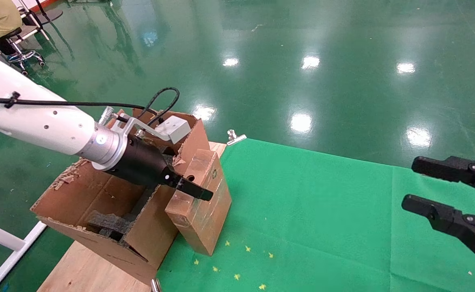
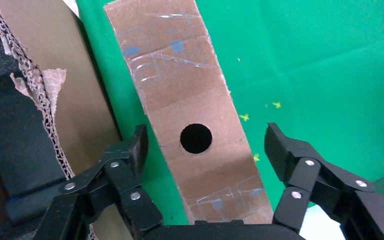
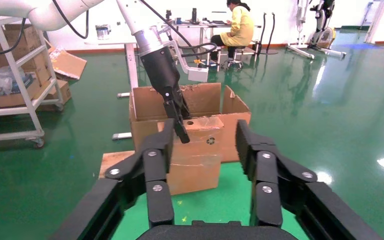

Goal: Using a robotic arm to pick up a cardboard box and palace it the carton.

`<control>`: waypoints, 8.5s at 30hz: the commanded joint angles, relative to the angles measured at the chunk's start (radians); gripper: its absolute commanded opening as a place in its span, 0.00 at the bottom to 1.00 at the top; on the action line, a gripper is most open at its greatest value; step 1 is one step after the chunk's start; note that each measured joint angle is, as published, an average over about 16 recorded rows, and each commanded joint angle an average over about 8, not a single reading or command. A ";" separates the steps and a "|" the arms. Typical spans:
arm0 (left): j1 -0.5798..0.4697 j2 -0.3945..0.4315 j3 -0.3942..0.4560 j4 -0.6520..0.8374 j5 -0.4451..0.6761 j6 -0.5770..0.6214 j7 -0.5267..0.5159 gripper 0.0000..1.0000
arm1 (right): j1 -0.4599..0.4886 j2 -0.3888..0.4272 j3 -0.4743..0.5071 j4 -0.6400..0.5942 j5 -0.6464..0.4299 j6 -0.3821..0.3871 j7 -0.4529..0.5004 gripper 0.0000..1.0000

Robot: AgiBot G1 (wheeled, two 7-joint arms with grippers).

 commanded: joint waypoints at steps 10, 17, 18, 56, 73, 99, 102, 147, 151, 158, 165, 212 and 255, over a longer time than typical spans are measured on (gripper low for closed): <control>0.002 -0.001 -0.003 -0.001 -0.003 -0.002 0.001 0.00 | 0.000 0.000 0.000 0.000 0.000 0.000 0.000 1.00; 0.002 -0.002 -0.003 -0.001 -0.004 -0.003 0.001 0.00 | 0.000 0.000 0.000 0.000 0.000 0.000 0.000 1.00; 0.002 -0.002 -0.003 -0.001 -0.005 -0.004 0.001 0.00 | 0.000 0.000 0.000 0.000 0.000 0.000 0.000 1.00; -0.399 -0.226 -0.118 0.700 0.095 -0.093 0.613 0.00 | 0.000 0.000 0.000 0.000 0.000 0.000 0.000 1.00; -0.371 -0.174 -0.095 1.058 0.137 -0.267 0.869 0.00 | 0.000 0.000 0.000 0.000 0.000 0.000 0.000 1.00; -0.276 -0.074 -0.103 1.237 0.127 -0.547 0.937 0.00 | 0.000 0.000 0.000 0.000 0.000 0.000 0.000 1.00; -0.264 -0.067 -0.107 1.245 0.121 -0.562 0.934 0.00 | 0.000 0.000 0.000 0.000 0.000 0.000 0.000 1.00; -0.040 0.050 -0.145 1.265 0.069 -0.703 0.878 0.00 | 0.000 0.000 0.000 0.000 0.000 0.000 0.000 1.00; -0.024 0.057 -0.147 1.264 0.066 -0.713 0.871 0.00 | 0.000 0.000 0.000 0.000 0.000 0.000 0.000 1.00; 0.000 0.067 -0.151 1.262 0.060 -0.734 0.858 0.00 | 0.000 0.000 0.000 0.000 0.000 0.000 0.000 1.00; 0.023 0.074 -0.153 1.261 0.057 -0.755 0.846 0.00 | 0.000 0.000 0.000 0.000 0.000 0.000 0.000 1.00; -0.054 0.020 -0.171 1.230 0.030 -0.669 0.832 1.00 | 0.000 0.000 0.000 0.000 0.000 0.000 0.000 1.00; -0.201 -0.159 -0.354 1.018 -0.322 -0.023 0.642 1.00 | -0.001 0.000 0.000 -0.001 0.000 0.000 0.000 1.00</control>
